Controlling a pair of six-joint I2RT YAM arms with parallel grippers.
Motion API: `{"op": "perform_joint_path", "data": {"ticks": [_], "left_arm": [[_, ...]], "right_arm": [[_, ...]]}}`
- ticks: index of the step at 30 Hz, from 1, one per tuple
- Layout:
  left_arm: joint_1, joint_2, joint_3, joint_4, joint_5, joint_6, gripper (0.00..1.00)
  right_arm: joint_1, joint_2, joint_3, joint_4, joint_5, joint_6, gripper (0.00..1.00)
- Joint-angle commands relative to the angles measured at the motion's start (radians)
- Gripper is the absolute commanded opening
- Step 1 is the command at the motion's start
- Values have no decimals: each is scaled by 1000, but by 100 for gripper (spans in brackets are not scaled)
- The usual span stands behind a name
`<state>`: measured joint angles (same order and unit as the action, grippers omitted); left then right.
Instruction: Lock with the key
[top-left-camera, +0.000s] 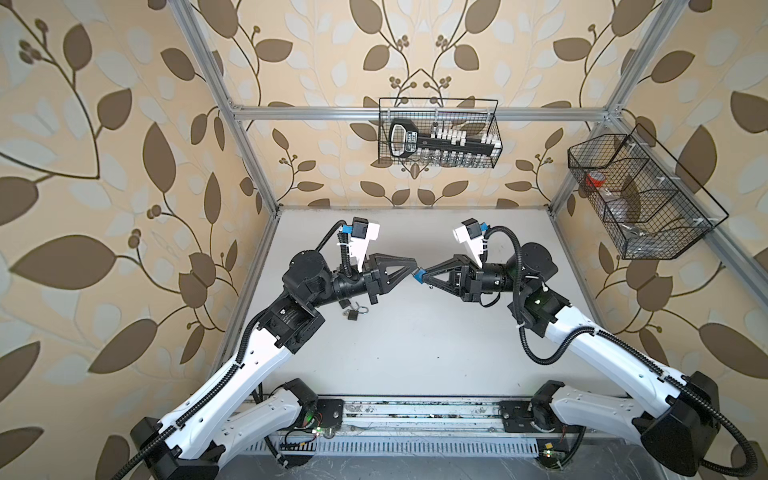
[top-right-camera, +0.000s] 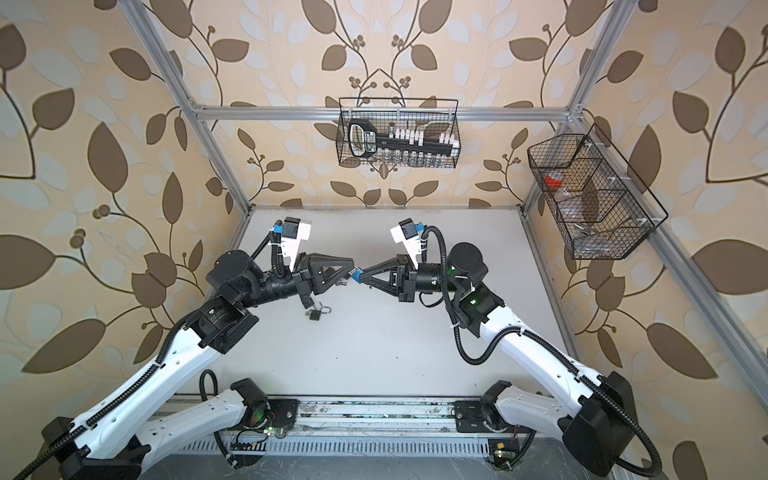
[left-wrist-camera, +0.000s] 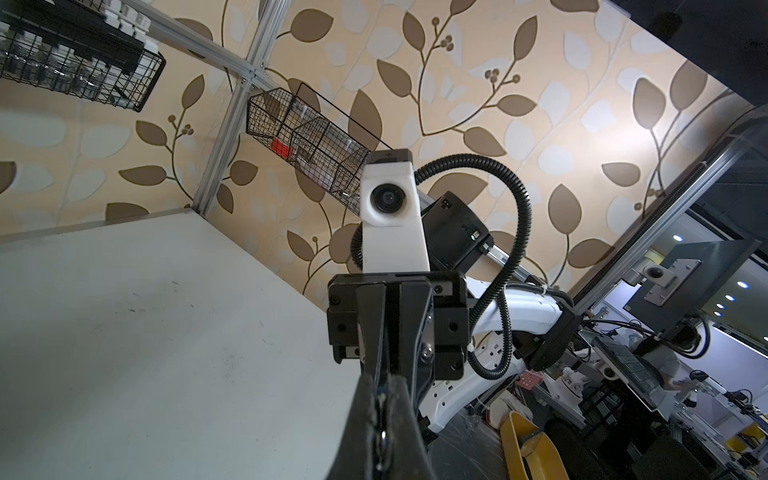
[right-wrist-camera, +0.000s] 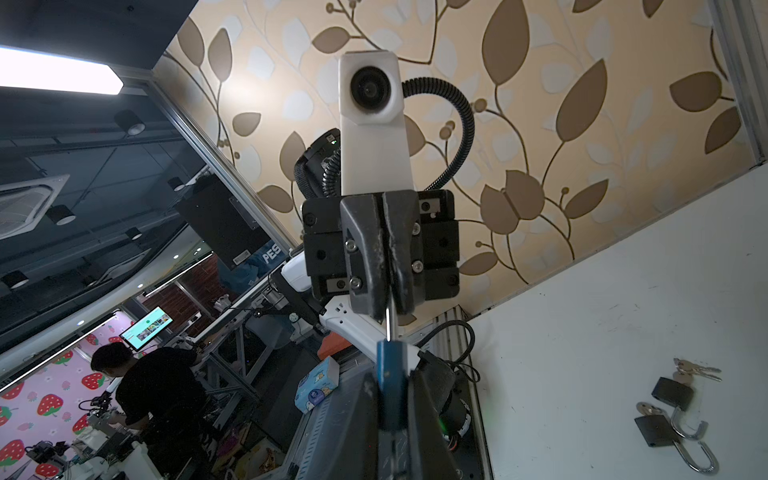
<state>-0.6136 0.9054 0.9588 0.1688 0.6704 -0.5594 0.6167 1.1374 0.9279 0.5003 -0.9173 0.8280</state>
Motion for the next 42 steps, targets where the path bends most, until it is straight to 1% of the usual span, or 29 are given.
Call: {"op": "perform_joint_path", "data": {"ticks": [1, 4, 9, 15, 20, 25, 30, 33, 35, 38, 40, 42], "left_arm": [[-17, 18, -36, -57, 88, -8, 0], [-17, 15, -41, -75, 80, 2, 0], [-27, 31, -49, -46, 96, -11, 0], [-50, 54, -55, -35, 110, -16, 0], [-93, 82, -49, -28, 114, -12, 0], [-113, 90, -54, -75, 106, 12, 0], [-132, 115, -46, -100, 114, 33, 0], [-138, 118, -40, -126, 114, 47, 0], [-138, 88, -31, -168, 46, 63, 0], [-137, 33, -11, -178, -74, 79, 0], [-137, 9, 16, -164, -126, 81, 0], [-137, 0, 40, -144, -152, 82, 0]], "right_arm": [[1, -22, 61, 74, 86, -15, 0], [1, -34, 59, 75, 108, -24, 0], [1, -30, 74, 74, 119, -30, 0], [2, 12, 141, 83, 76, -19, 0], [3, 33, 169, 80, 83, -25, 0], [0, 22, 189, 80, 103, -40, 0], [-1, 39, 214, 102, 95, -21, 0], [-1, 32, 210, 101, 101, -32, 0], [0, 20, 196, 68, 101, -69, 0], [-1, -11, 159, -46, 82, -174, 0], [0, -41, 115, -83, 54, -215, 0], [-1, -70, 67, -98, 24, -229, 0]]}}
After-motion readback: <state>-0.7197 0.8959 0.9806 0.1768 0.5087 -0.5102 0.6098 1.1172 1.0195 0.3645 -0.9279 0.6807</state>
